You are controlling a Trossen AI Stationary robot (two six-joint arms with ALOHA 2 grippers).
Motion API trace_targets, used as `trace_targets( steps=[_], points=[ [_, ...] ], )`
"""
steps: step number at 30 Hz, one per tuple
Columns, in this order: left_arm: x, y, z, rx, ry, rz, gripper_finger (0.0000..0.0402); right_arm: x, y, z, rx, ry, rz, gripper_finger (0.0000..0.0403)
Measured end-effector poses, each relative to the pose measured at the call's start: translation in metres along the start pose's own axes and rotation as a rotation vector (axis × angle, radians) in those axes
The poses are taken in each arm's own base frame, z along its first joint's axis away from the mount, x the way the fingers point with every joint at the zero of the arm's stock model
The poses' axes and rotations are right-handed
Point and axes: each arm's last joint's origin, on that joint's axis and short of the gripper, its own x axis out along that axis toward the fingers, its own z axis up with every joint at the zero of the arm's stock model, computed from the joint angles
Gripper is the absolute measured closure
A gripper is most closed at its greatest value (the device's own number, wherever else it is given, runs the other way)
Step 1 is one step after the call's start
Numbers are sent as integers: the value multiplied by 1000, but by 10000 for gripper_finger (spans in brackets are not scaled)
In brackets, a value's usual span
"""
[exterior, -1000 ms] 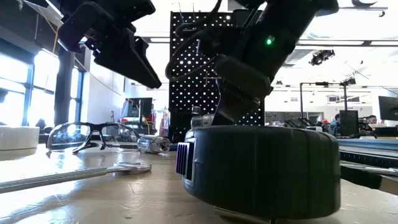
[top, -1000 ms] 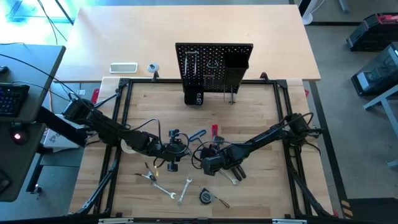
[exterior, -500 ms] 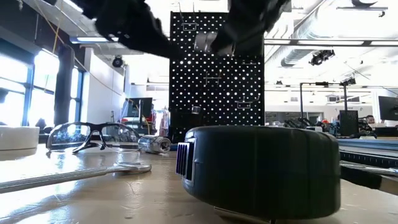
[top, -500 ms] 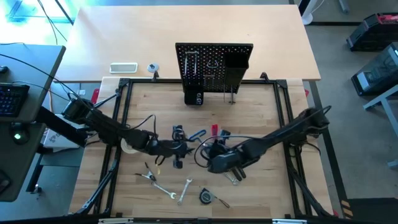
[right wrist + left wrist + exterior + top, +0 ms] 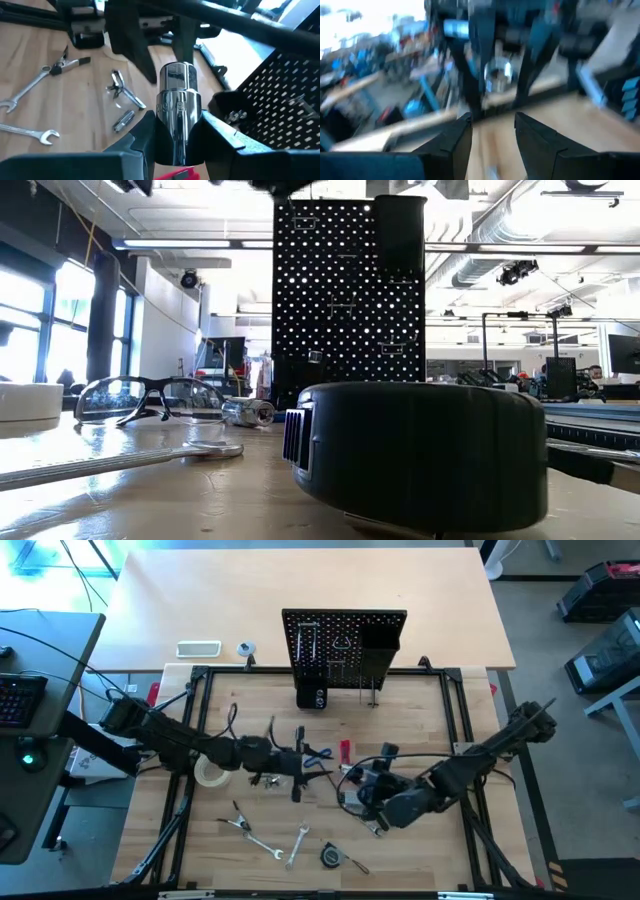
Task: Hang tools onto peg board
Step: Put the right socket into the bottom bin on the peg board
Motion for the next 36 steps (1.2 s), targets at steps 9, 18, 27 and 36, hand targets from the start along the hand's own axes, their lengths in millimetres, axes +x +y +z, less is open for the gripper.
trace_targets(
  steps=[9,18,27,36],
  points=[
    [0,18,13,-17,-206,-29,261,-5,2,15,-94,-109,3,293],
    [-2,18,22,13,-328,-106,261,-5,0,26,-131,-187,-1,293],
    [-4,18,27,37,-400,-136,255,-5,-7,32,-83,-215,-9,293],
    [-4,19,28,30,-408,-132,200,2,-13,37,-63,-242,28,293]
  ],
)
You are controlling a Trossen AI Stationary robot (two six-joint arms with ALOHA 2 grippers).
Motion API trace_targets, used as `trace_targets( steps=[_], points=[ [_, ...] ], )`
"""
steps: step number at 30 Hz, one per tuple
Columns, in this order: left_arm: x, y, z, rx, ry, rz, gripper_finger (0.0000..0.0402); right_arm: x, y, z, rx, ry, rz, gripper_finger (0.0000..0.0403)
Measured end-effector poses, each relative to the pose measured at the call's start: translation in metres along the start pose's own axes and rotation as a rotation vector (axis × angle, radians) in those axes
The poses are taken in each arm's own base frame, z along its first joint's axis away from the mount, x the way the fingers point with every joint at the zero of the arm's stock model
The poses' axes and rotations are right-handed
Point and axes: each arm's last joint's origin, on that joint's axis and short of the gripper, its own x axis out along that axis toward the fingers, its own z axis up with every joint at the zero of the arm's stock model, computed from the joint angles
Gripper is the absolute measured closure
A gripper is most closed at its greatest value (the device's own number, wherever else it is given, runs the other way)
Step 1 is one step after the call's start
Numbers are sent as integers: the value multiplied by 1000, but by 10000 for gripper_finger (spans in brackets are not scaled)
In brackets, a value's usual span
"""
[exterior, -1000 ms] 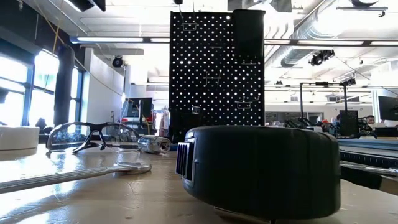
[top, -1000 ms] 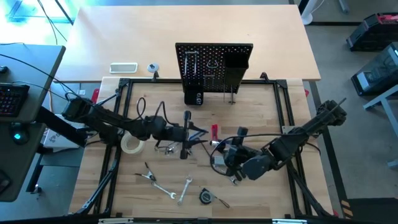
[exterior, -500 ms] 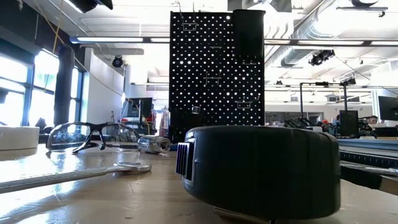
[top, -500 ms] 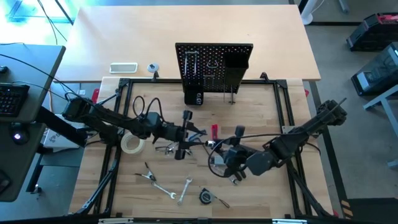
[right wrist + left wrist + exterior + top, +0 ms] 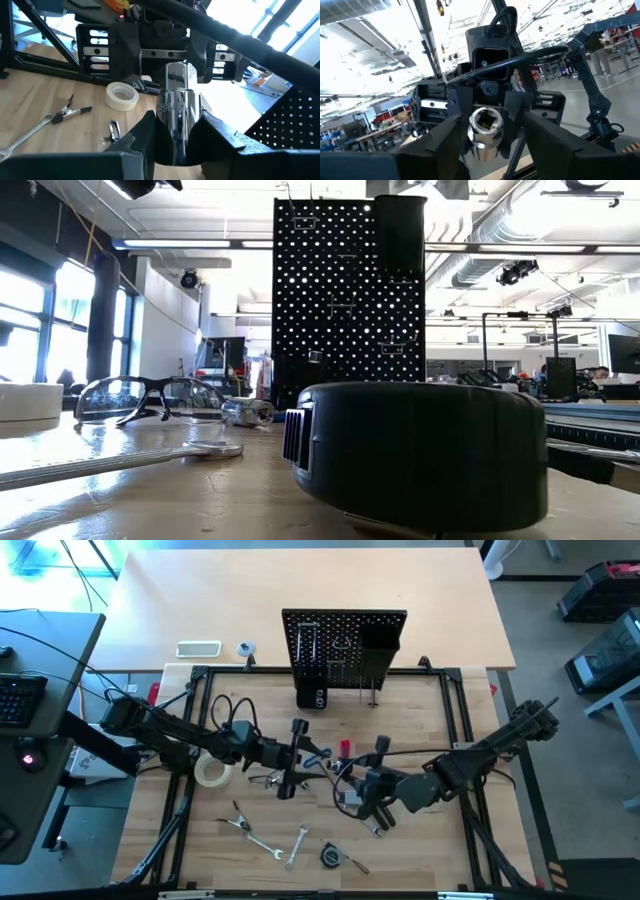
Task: Hang tools onto peg board
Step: Put the right socket into the bottom bin on the peg board
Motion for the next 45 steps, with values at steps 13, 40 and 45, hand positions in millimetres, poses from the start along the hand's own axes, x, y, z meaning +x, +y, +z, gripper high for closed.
trace_targets(
  steps=[13,40,45],
  points=[
    [0,2,1,-23,-18,12,184,18,-16,2,58,-48,85,293],
    [0,2,3,-18,-34,13,317,19,-17,5,71,-68,78,293],
    [0,2,3,-18,-32,10,317,19,-17,4,79,-66,82,271]
  ],
)
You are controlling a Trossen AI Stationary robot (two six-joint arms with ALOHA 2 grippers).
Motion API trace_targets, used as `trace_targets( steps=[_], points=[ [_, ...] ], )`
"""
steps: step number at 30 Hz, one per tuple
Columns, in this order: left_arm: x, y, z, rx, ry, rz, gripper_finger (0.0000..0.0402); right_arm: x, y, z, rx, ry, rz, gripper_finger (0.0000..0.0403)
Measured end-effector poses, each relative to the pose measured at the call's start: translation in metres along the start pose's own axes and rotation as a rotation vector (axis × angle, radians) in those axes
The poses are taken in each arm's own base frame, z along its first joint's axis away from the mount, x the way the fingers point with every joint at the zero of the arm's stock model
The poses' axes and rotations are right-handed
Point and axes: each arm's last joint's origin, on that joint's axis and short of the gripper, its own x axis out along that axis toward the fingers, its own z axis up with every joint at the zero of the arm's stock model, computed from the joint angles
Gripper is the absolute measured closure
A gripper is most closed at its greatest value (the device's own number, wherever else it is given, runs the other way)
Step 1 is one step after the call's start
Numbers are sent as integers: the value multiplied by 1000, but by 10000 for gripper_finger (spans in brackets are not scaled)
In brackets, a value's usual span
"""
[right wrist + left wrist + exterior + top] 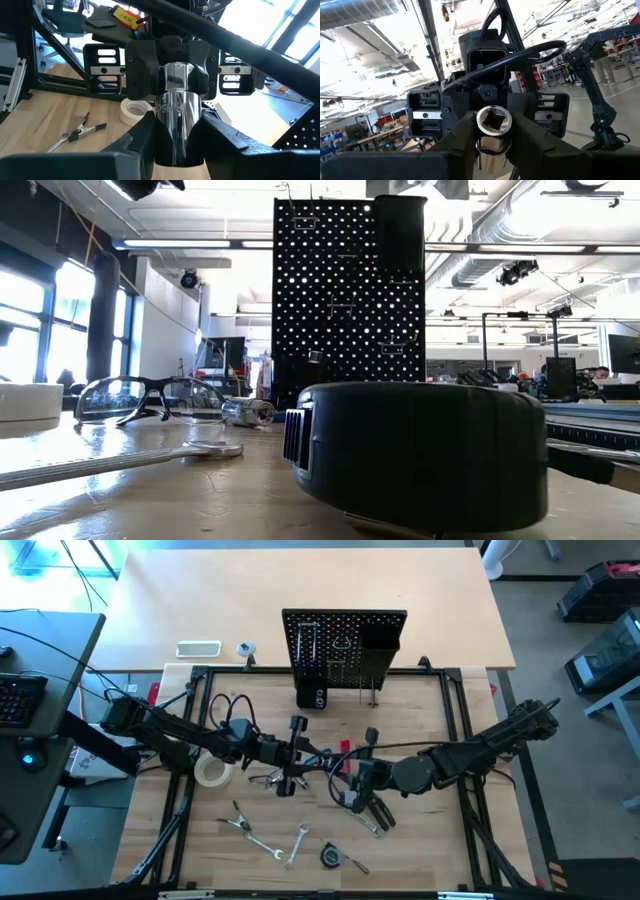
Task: Hang tools onto peg board
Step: Put the right socket into the bottom bin on the peg board
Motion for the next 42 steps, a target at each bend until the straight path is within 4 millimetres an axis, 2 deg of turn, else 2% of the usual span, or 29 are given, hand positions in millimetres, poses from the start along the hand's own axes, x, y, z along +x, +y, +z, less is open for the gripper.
trace_targets(
  steps=[7,14,18,21,30,35,42],
  points=[
    [-1,0,-1,3,45,2,318,-3,2,-5,-20,56,-73,242],
    [-11,5,16,53,142,24,318,-19,13,-13,-137,149,-257,239],
    [-20,8,24,56,246,56,318,-31,20,-21,-193,200,-347,239],
    [-28,10,24,61,362,112,318,-40,23,-31,-210,249,-350,238],
    [-44,12,-3,67,727,248,318,-61,13,-67,-61,453,-369,238],
    [-48,26,-23,48,831,334,318,-69,13,-71,-23,482,-380,238],
    [-52,50,-65,30,937,431,318,-75,16,-72,-26,478,-369,237]
  ],
)
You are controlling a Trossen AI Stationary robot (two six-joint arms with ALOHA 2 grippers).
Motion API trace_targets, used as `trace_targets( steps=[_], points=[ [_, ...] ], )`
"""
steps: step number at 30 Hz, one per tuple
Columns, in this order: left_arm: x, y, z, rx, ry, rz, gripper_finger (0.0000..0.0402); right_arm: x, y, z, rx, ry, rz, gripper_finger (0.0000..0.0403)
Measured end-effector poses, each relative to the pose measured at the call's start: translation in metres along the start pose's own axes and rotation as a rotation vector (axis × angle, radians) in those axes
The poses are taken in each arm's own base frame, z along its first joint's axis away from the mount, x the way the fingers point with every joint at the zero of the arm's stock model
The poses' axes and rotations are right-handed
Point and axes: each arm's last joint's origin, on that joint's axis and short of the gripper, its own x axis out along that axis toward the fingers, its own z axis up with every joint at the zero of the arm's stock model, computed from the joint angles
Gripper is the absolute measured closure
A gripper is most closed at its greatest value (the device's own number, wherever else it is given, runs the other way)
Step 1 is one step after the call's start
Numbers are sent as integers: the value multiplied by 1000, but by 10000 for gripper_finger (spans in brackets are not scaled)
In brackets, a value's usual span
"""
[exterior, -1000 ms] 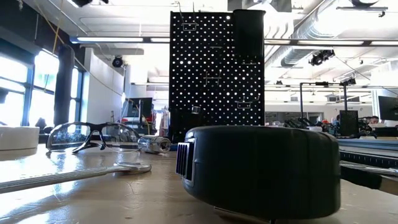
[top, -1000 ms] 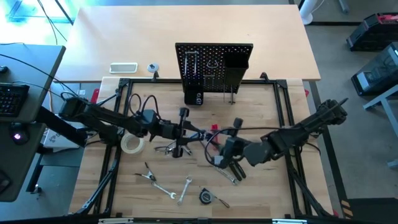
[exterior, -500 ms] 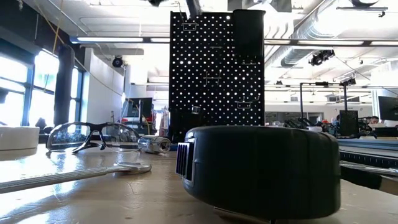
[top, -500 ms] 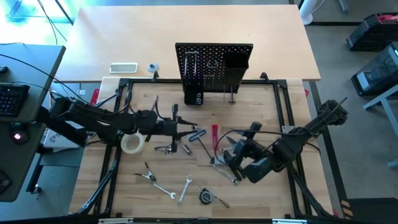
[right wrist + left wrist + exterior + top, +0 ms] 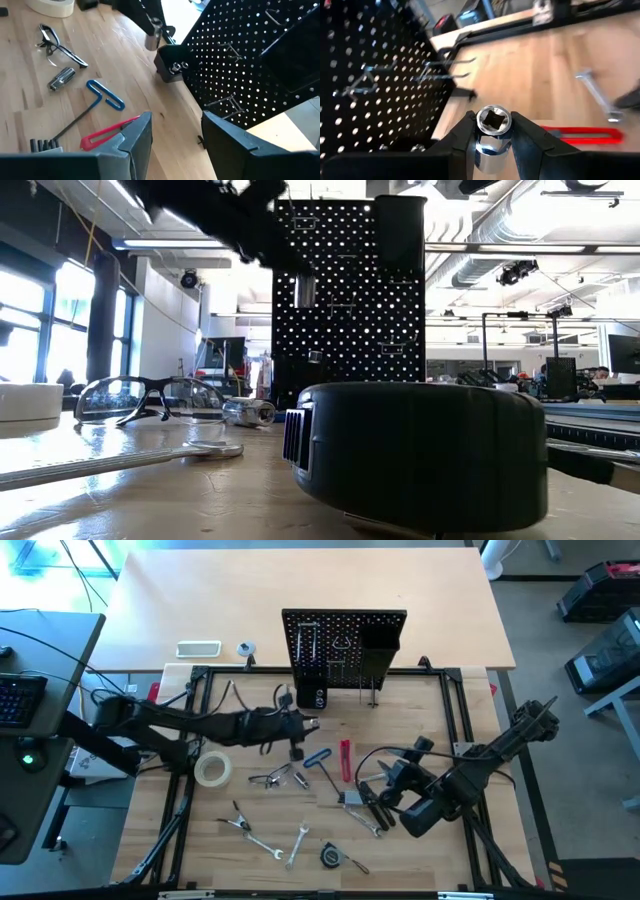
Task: Hang tools onto peg board
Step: Put the right socket into the bottom bin on the peg board
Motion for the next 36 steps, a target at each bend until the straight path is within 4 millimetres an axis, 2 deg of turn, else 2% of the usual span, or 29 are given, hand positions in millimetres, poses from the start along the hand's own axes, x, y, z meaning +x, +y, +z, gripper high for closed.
trace_targets(
  steps=[8,13,17,24,30,36],
  points=[
    [33,30,-23,-57,48,119,318,-7,-2,-7,8,10,-4,237],
    [43,48,-36,-100,77,143,318,-12,-2,-12,18,7,-13,237],
    [44,60,-39,-123,74,154,318,-8,1,-25,13,5,-33,237],
    [46,73,-45,-151,85,156,318,0,4,-44,33,30,-58,237],
    [48,82,-52,-179,95,154,318,1,4,-44,28,13,-68,237],
    [59,79,-63,-179,121,138,318,1,4,-44,22,6,-73,237]
  ],
)
